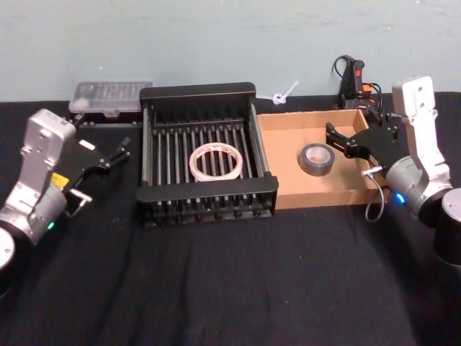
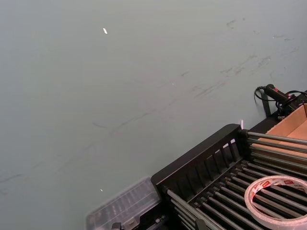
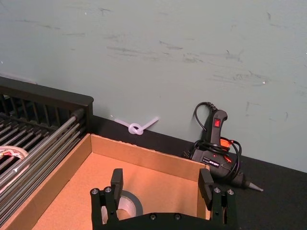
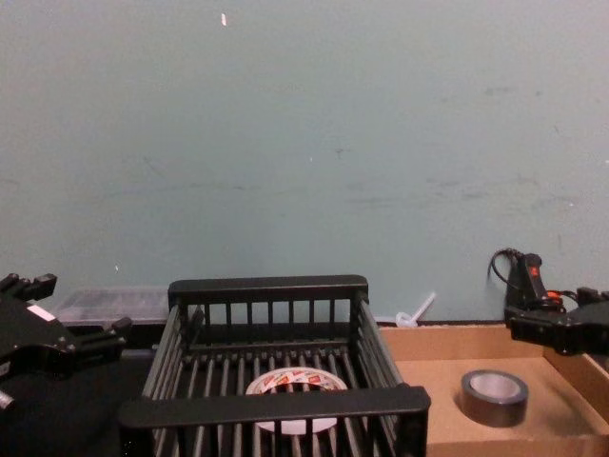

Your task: Pick up the white tape and place it into the black box , Pick up the silver tape and place it into the brown box.

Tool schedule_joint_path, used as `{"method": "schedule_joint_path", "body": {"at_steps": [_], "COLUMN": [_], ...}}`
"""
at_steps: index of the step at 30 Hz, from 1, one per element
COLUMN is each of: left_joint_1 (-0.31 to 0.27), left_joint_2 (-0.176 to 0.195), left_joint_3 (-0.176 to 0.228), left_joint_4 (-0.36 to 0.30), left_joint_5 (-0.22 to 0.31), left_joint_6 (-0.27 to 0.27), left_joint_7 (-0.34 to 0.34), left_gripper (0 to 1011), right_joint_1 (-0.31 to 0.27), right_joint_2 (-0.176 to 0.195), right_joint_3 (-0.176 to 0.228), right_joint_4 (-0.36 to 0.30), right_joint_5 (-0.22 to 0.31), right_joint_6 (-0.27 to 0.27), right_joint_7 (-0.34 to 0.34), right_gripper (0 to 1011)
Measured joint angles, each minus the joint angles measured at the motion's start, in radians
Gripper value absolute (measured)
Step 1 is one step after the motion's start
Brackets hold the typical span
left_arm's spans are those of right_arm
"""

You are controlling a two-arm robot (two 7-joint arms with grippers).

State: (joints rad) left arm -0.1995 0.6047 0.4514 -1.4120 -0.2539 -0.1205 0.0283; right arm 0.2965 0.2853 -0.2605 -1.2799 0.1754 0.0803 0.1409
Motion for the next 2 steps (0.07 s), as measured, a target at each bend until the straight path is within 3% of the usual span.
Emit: {"method": "schedule_joint_path", "body": {"at_steps": [2], "left_joint_1": [0.0], "left_joint_2": [0.0], "left_joint_3": [0.0], "left_joint_4": [0.0], "left_joint_5": [0.0], "left_joint_6": [0.0], "left_joint_7": [0.0], "left_gripper": [1001], "right_joint_1": [0.0], "right_joint_2": [0.0], "right_joint_3": [0.0], "right_joint_4": [0.0], "right_joint_5": [0.0], "right_joint_6": [0.0], "right_joint_7": [0.0], "right_gripper": [1000]}}
